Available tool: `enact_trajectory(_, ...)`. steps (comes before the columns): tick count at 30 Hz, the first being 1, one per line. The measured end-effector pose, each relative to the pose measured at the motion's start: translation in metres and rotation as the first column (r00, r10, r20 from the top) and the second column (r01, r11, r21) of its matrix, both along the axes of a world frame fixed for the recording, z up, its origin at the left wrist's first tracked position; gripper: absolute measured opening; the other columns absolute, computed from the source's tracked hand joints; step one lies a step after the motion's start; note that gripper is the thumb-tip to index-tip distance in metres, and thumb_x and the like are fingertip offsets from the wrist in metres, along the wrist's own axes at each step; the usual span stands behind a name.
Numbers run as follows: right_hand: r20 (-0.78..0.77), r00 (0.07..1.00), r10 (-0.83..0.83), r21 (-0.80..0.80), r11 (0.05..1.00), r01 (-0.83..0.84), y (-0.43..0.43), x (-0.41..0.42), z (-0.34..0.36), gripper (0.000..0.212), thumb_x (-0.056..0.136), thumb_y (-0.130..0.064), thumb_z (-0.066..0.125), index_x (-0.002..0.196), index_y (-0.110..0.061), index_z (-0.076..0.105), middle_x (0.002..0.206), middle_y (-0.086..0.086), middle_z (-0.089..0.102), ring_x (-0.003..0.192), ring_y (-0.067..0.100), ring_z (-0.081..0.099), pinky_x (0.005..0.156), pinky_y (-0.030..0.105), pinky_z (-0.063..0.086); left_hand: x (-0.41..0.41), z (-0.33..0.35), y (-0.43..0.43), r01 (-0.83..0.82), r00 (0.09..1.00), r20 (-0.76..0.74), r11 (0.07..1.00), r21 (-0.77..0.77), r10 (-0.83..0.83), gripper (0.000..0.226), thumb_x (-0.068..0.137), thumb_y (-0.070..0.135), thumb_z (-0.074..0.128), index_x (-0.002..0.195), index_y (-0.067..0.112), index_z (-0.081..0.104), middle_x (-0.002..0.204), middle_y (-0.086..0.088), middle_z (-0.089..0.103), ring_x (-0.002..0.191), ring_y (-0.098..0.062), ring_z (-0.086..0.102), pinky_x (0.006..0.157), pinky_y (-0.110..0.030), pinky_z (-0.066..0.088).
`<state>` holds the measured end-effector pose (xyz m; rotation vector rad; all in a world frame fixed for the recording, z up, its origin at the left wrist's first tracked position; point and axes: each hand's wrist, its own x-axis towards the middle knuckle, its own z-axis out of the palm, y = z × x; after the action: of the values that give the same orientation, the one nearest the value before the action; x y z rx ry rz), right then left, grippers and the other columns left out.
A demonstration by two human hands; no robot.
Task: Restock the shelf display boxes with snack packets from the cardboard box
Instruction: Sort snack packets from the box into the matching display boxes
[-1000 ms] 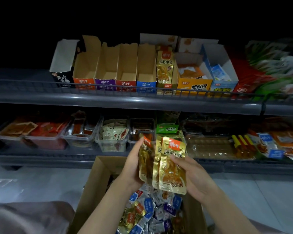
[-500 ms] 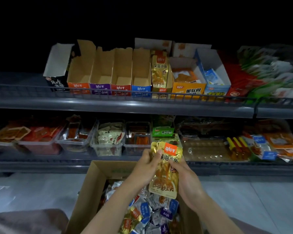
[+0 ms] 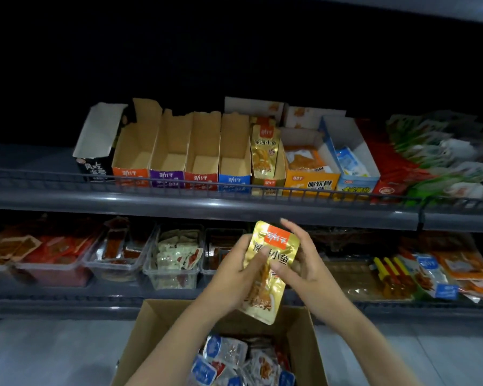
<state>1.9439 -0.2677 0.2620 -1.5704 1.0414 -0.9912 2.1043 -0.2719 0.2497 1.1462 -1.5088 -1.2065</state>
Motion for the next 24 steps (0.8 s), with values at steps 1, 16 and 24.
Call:
enact_trajectory(1,0.002,0.999,0.034,0.005,0.999,-0.034,-0.010,0.000,0.009,0.066,0.082,-0.024,0.067,0.134,-0.051,0.036,0.126,-0.013,0.056,0.114,0.010,0.060,0.094,0.035,0.053,0.005,0.007,-0.008,-0.004,0.999,0.039,0.999,-0.041,0.005,0.028,0.089,0.049,0.044,0.114,0.038,0.050,0.109,0.006,0.064,0.093,-0.002,0.063,0.080,-0.021,0.050)
enact_trajectory(16,-0.174,0.985,0.013,-0.254,0.966,-0.057,-0.175,0.000,0.126,0.070,0.077,0.000,0.074,0.129,-0.034,0.043,0.119,-0.005,0.060,0.099,0.001,0.066,0.073,0.015,0.053,0.032,0.117,-0.161,-0.009,0.993,0.108,0.936,-0.353,0.050,0.038,0.087,0.030,0.065,0.121,0.021,0.052,0.108,0.005,0.064,0.099,-0.008,0.063,0.084,-0.024,0.055)
enact_trajectory(24,-0.405,0.904,-0.137,-0.434,0.899,-0.058,-0.258,-0.003,0.140,0.067,0.080,-0.010,0.075,0.134,-0.030,0.040,0.118,-0.006,0.060,0.110,0.008,0.060,0.092,0.030,0.054,0.028,0.131,-0.246,-0.058,0.980,0.148,0.897,-0.439,0.136,0.031,0.081,0.024,0.074,0.107,0.016,0.059,0.092,0.010,0.065,0.086,-0.003,0.064,0.070,-0.008,0.051)
